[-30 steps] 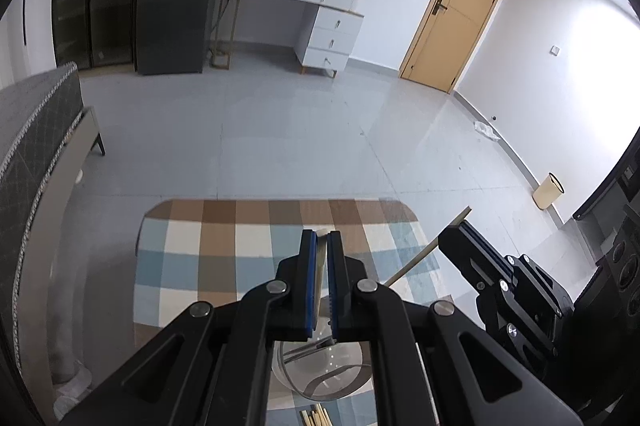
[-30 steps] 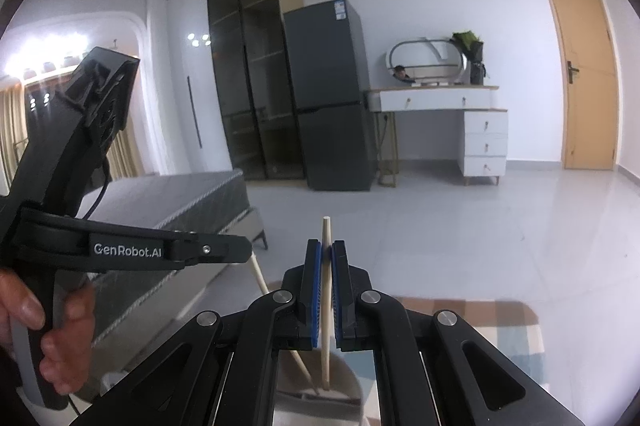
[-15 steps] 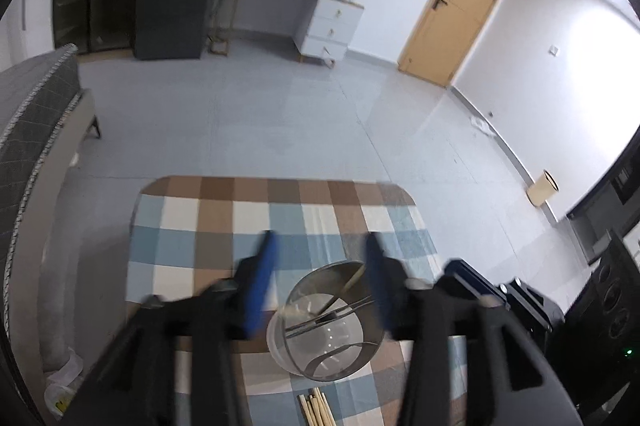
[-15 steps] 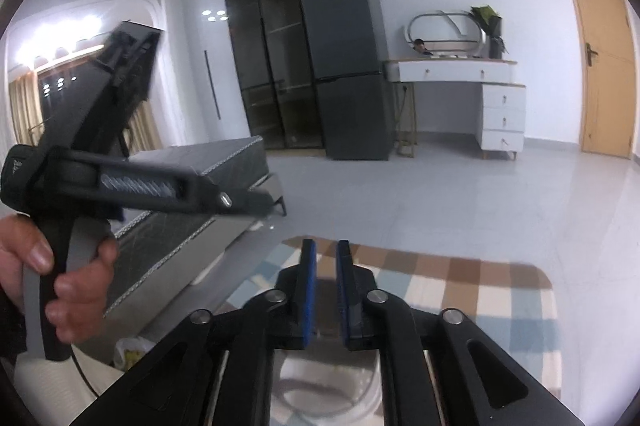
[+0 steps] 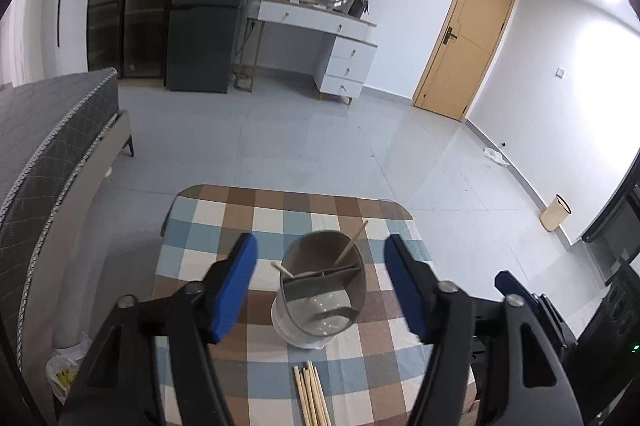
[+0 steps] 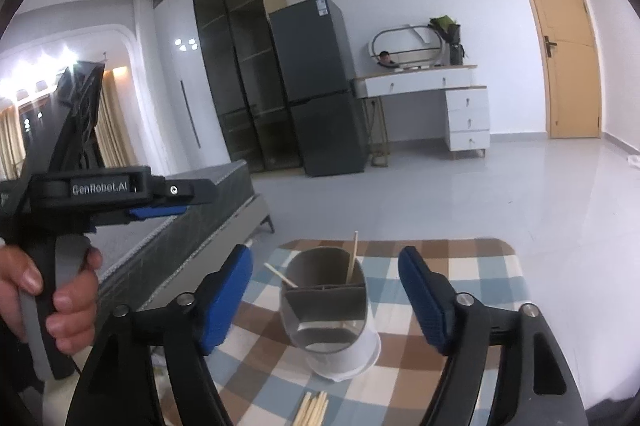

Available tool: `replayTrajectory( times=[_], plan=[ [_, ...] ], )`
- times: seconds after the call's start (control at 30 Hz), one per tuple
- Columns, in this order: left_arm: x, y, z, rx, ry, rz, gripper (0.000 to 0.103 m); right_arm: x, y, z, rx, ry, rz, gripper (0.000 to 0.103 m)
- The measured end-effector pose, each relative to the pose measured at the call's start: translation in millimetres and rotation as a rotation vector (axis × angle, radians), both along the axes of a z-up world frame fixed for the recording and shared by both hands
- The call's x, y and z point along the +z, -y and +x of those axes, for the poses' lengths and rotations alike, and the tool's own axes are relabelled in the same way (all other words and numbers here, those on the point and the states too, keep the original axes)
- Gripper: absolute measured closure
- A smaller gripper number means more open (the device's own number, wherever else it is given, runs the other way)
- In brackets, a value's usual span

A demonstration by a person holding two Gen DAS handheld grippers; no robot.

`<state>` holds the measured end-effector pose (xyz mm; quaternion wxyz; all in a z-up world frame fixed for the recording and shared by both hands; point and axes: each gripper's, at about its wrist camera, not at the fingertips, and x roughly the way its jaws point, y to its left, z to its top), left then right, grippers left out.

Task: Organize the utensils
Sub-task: 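Lower the chopstick into the caddy and open the right tool while the left tool releases its own, then withdraw both tools from the caddy back toward the chopstick bundle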

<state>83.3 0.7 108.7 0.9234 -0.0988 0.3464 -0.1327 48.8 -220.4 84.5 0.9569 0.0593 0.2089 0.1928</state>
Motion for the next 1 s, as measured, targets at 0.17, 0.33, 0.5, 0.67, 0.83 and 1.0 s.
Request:
replayTrajectory(
  times=[0.17, 0.33, 0.5, 0.67, 0.83, 1.0],
  plan=[
    [-2.5, 0.9, -23.5, 0.035, 0.044, 0.010, 0.028, 6.4, 0.0, -24.9, -0.018, 0.038, 0.004, 0.019],
    [-11.4, -0.1, -43.2, 0.043, 0.040, -0.008, 0.028, 8.8, -1.1, -41.5, -0.027, 0.062, -0.007, 0.013],
    [-18.1, 2.5, -59.7, 0.036, 0.039, 0.016, 0.027, 8.2, 1.3, -51.2, -0.047, 0.065, -0.012, 0.013],
    [-27.0, 3.7, -75.7, 0.067, 0.062, 0.040, 0.027, -3.9, 4.5, -66.9, -0.057, 0.055, -0.006, 0.013],
    [-54.2, 6.2, -83.2, 0.074, 0.067, 0.062, 0.021, -26.1, 5.8, -79.3, -0.074, 0.014, -0.013, 0.013],
    [-84.7, 1.7, -77.9, 0.126, 0.050, 0.088, 0.021, -45.9, 2.4, -78.7, -0.080, -0.030, -0.050, 0.011]
  ],
)
